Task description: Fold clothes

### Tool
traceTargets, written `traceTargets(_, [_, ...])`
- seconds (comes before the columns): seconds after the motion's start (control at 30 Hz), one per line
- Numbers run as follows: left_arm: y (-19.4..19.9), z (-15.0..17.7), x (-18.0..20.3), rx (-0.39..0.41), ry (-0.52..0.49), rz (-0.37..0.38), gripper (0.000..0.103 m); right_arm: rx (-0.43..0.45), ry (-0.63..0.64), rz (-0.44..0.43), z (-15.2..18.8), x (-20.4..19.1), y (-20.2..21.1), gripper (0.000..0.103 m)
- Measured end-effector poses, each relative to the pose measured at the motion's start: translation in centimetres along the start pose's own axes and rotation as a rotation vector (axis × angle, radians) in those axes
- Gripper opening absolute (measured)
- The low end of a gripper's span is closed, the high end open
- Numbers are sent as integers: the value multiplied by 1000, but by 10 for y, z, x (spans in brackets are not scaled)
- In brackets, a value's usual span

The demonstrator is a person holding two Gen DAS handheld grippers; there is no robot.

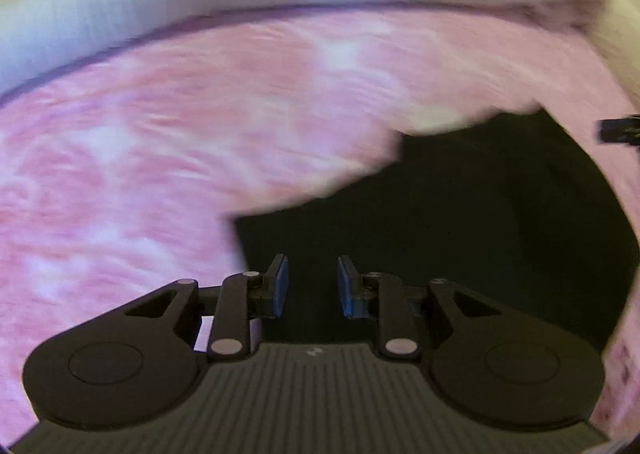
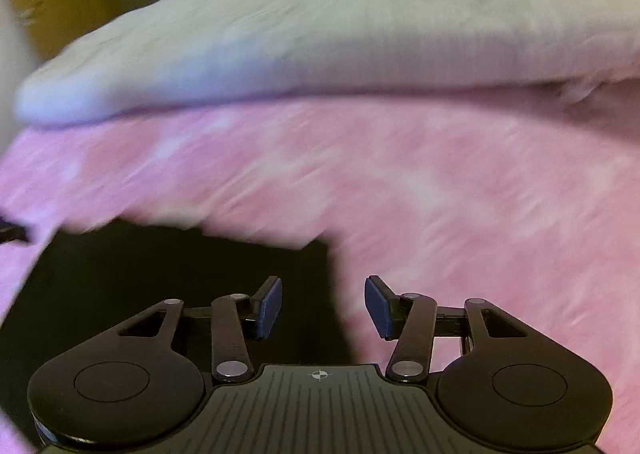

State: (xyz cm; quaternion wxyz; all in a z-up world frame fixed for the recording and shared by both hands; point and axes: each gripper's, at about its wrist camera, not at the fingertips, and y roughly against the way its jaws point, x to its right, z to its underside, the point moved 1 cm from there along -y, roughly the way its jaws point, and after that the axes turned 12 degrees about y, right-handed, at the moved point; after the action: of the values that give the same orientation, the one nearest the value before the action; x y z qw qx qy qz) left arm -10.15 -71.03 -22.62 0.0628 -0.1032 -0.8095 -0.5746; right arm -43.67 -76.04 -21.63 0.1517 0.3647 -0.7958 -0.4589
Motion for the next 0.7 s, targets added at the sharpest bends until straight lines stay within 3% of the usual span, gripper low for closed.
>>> traceTargets(0.07, [-15,13,20,-22,-35,32,24,-34,49,-77,15,-23,-7,51])
traceTargets(0.13, [-35,23,31,-36,-72,-15,23,-73,98,-109,26,-38,-22,51])
traceTargets(0.23, [-53,31,34,-54,-104,-68,25,-134,83,-89,42,-33,-45,51])
traceTargets(0.37, [-46,28,19,-49,-66,-87,19,-141,65,-22,57,-15,-33,50])
traceTargets(0.6, [7,58,-11,-64,-76,-258,22,-216,24,133,97,-5,18,51])
traceTargets(0.7, [46,85,3,-13,-97,-241,22,-137,49,151,106,-32,49,51])
